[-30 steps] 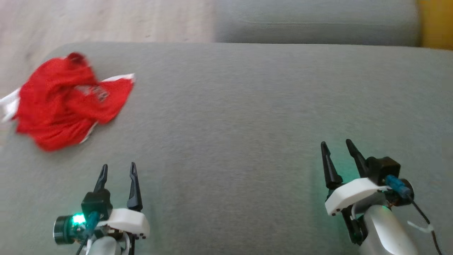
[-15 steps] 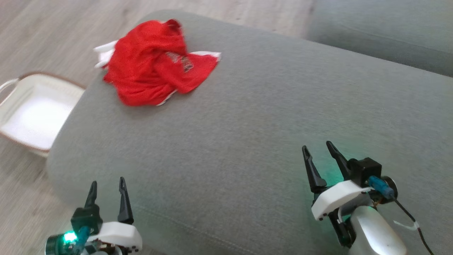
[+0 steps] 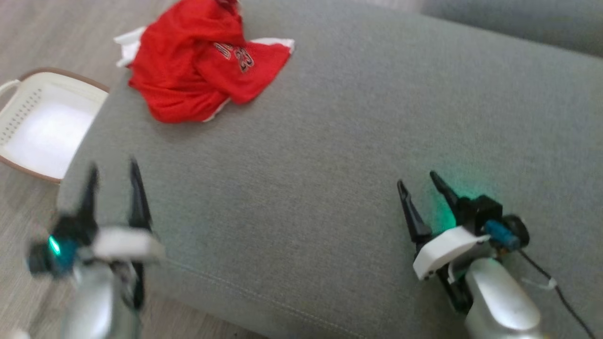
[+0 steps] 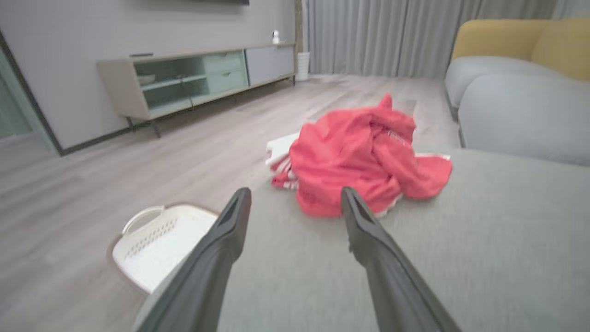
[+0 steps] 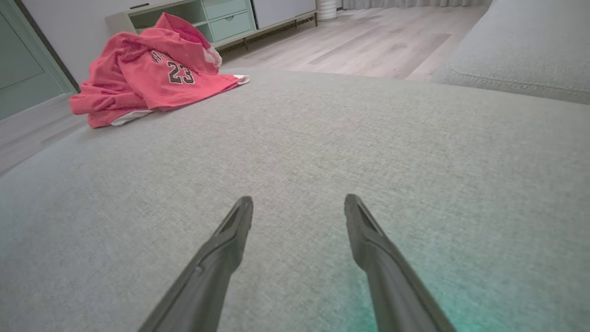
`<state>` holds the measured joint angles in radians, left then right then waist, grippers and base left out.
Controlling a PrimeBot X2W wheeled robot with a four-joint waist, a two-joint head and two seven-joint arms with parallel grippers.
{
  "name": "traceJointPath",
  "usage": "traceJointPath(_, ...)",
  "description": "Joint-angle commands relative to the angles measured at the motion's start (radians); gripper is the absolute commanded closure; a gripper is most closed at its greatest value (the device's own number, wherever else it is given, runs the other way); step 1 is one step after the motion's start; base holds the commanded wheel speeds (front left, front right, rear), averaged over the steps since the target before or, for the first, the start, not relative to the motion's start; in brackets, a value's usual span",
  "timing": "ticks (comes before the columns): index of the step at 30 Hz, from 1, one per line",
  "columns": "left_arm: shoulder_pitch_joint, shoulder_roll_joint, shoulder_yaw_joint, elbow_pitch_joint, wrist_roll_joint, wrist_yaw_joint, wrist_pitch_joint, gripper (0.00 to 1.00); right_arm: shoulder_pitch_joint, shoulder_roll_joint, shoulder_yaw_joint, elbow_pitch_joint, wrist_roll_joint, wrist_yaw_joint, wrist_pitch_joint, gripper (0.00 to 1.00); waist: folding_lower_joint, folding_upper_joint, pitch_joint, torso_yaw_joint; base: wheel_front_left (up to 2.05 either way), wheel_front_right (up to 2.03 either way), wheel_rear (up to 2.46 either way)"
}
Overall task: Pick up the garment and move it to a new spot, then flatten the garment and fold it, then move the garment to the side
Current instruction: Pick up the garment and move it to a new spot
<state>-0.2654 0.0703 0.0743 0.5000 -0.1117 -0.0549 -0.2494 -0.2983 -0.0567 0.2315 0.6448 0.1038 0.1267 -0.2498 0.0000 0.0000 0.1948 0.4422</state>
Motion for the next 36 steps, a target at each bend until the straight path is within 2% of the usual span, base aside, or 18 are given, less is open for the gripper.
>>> traceJointPath(1,-0.098,0.053,0.045,-0.036,0.01,-0.013,-0.012,0.0,-0.047,-0.012,0.028,-0.041,-0.006,0.004,-0.012,0.0,0.0,0.0,0.047,-0.032,0.0,0.0,0.0)
traceJointPath(8,-0.355,0.159,0.015,0.043,0.025,-0.058,-0.012,0.0,-0.096,-0.042,0.059,-0.115,-0.003,0.004,-0.012,0.0,0.0,0.0,0.163,-0.109,0.0,0.0,0.0)
traceJointPath(18,-0.585,0.267,-0.055,0.291,0.016,-0.073,-0.012,0.0,-0.138,-0.067,0.13,-0.242,0.022,0.004,-0.012,0.0,0.0,0.0,0.276,-0.232,0.0,0.0,0.0)
traceJointPath(24,-0.673,0.316,-0.039,0.426,0.019,-0.026,-0.009,0.0,-0.159,-0.088,0.152,-0.292,0.049,0.004,-0.012,0.0,0.0,0.0,0.329,-0.281,0.0,0.0,0.0)
traceJointPath(29,-0.709,0.337,-0.032,0.509,0.031,0.058,-0.005,0.0,-0.164,-0.099,0.146,-0.314,0.059,0.004,-0.012,0.0,0.0,0.0,0.35,-0.301,0.0,0.0,0.0)
traceJointPath(31,-0.719,0.339,-0.032,0.531,0.031,0.074,-0.005,0.0,-0.161,-0.1,0.142,-0.317,0.061,0.004,-0.012,0.0,0.0,0.0,0.354,-0.303,0.0,0.0,0.0)
traceJointPath(32,-0.724,0.339,-0.034,0.54,0.032,0.077,-0.005,0.26,-0.16,-0.1,0.141,-0.318,0.062,0.004,-0.012,0.0,0.0,0.0,0.354,-0.303,0.0,0.0,0.0)
traceJointPath(33,-0.726,0.338,-0.038,0.546,0.033,0.078,-0.006,1.0,-0.158,-0.099,0.14,-0.317,0.064,0.004,-0.012,0.0,0.0,0.0,0.352,-0.303,0.0,0.0,0.0)
traceJointPath(36,-0.738,0.336,-0.048,0.54,0.036,0.078,-0.009,1.0,-0.155,-0.091,0.138,-0.312,0.066,0.004,-0.012,0.0,0.0,0.0,0.34,-0.302,0.0,0.0,0.0)
